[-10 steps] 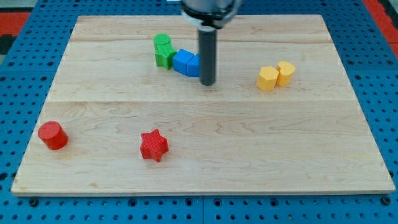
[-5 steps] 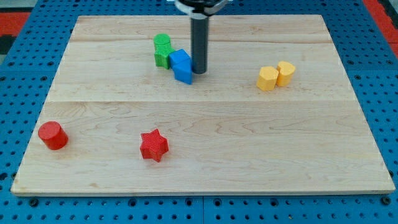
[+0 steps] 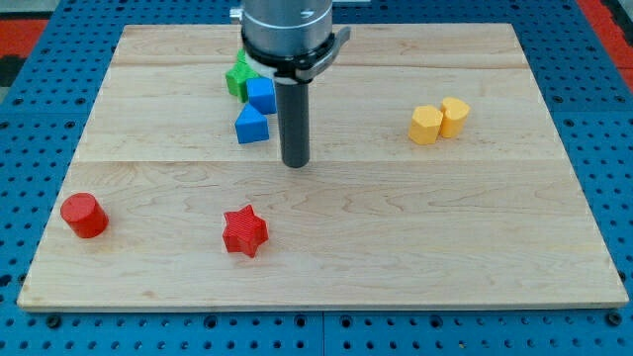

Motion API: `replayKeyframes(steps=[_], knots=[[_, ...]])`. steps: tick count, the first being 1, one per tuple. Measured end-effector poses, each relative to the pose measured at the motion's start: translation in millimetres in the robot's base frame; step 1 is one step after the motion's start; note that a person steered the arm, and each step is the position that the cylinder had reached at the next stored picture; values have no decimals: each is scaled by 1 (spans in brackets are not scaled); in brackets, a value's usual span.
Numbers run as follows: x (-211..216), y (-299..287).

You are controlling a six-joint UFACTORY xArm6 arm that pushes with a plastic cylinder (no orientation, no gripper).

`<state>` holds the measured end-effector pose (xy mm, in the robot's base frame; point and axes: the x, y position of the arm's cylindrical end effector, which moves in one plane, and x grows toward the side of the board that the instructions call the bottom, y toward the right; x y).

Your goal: Slide the blue triangle into the green star

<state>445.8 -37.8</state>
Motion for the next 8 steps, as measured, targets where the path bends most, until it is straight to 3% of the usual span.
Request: replayKeyframes(steps=[2, 5, 6, 8], knots=[[-38, -61], [-52, -78], [-44, -80], [-28, -32]])
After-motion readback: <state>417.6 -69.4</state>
